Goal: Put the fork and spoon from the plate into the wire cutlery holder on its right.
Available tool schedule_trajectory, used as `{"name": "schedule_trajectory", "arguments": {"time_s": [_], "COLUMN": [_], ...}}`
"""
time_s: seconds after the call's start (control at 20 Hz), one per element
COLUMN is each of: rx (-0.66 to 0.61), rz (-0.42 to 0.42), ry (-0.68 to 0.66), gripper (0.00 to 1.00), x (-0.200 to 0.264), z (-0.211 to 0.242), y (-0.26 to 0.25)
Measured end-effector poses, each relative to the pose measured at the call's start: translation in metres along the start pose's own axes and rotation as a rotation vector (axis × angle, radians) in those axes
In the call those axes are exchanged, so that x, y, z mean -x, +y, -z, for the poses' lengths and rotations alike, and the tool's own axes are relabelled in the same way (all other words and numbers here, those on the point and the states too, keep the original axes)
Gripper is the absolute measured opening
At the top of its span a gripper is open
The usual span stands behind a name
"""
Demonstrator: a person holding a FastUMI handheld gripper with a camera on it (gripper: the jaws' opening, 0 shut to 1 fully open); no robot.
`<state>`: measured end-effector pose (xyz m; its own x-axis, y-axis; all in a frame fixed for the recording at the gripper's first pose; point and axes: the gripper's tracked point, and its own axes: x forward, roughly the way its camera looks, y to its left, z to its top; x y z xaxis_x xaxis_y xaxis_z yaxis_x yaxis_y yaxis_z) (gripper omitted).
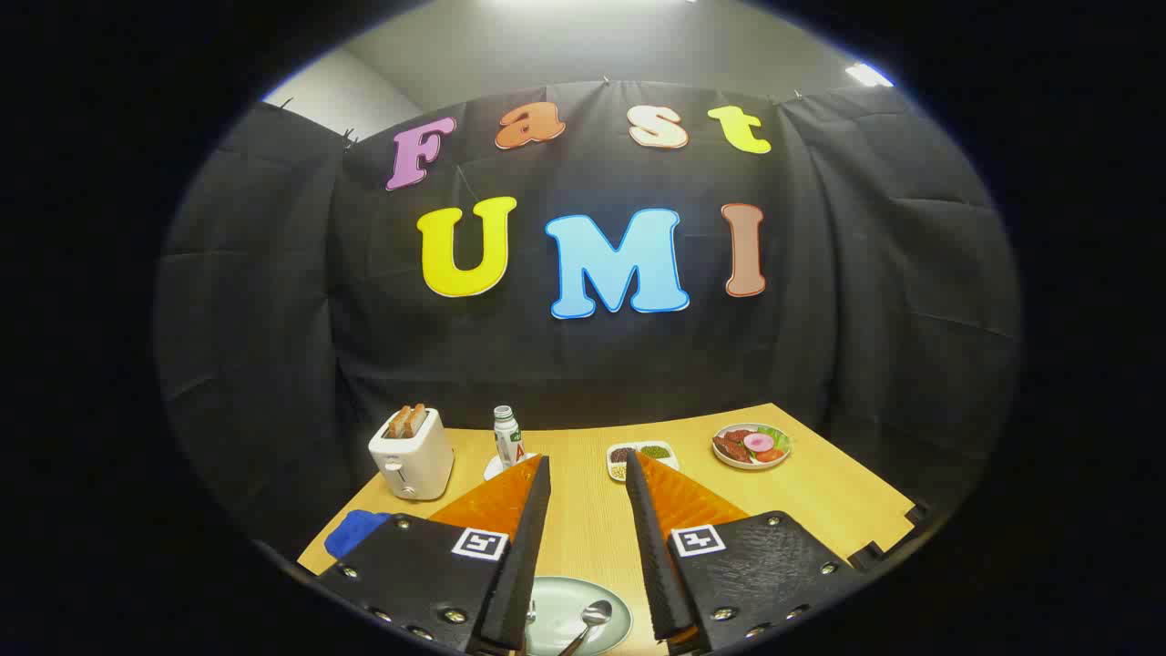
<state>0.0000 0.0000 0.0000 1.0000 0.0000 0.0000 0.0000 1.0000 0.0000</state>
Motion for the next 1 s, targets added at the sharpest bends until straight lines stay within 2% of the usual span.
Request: {"name": "schedule_trajectory", "arguments": {"time_s": [0.65, 0.85, 1.0], "rx": [-0.047, -0.076, -0.094], "rz": [0.002, -0.008, -0.001], "ry": [0.08, 0.212, 0.389], "gripper": [0.51, 0.51, 0.51], "x": [-0.003, -0.014, -0.022], "z": [0.025, 0.063, 0.116], "y": [-0.001, 0.003, 0.001]}}
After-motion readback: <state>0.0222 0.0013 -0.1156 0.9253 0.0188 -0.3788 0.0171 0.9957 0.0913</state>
